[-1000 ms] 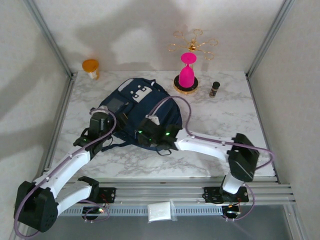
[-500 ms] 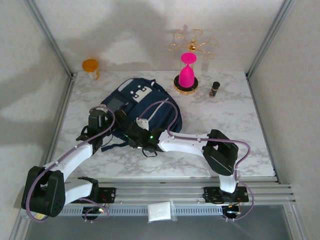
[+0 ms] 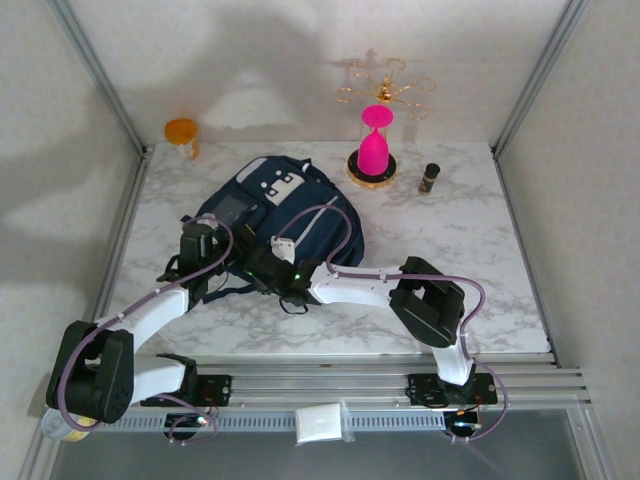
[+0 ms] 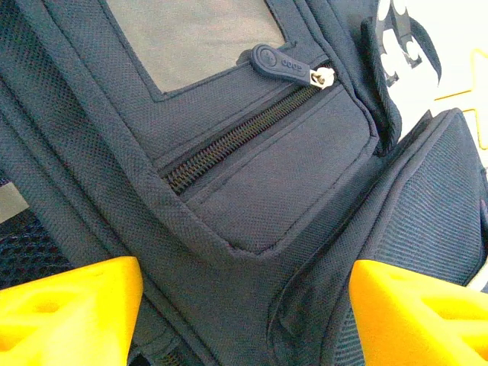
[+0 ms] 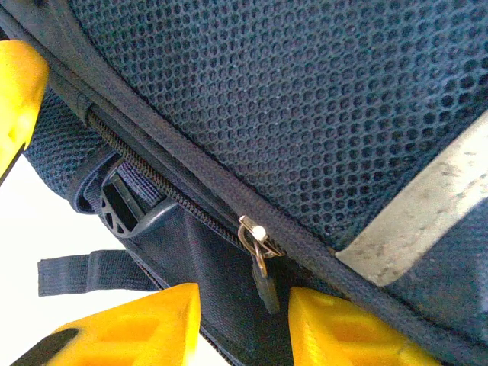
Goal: Pack the student bag
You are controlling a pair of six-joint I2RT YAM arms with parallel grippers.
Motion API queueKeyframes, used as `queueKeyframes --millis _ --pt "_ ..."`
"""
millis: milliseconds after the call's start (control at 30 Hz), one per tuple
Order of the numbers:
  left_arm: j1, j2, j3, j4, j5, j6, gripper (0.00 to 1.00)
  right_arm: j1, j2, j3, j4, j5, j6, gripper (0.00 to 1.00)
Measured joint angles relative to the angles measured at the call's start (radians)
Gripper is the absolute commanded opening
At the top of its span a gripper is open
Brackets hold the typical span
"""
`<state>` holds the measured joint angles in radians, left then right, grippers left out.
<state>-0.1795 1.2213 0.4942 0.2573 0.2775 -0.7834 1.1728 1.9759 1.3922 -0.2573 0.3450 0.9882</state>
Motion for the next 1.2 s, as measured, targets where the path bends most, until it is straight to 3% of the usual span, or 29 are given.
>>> queueKeyframes --millis 700,933,1067,1200 --pt "0.000 0.014 -0.020 0.032 0.016 -0.007 0.72 -0.014 0.015 -0.005 0.077 0.099 -0.170 0.01" --pt "-0.021 -0.035 -0.044 0.033 0.014 -0.105 0.69 -0.017 -0.020 -0.011 0.055 0.079 -0.190 0.00" --pt "-0.086 -0.090 -0.089 0.075 0.004 -0.187 0.56 -0.023 -0.060 -0.018 0.026 0.061 -0.190 0.00" --pt "-0.092 -0.056 -0.111 0.127 -0.038 -0.245 0.48 -0.027 -0.071 -0.018 -0.012 0.050 -0.189 0.00"
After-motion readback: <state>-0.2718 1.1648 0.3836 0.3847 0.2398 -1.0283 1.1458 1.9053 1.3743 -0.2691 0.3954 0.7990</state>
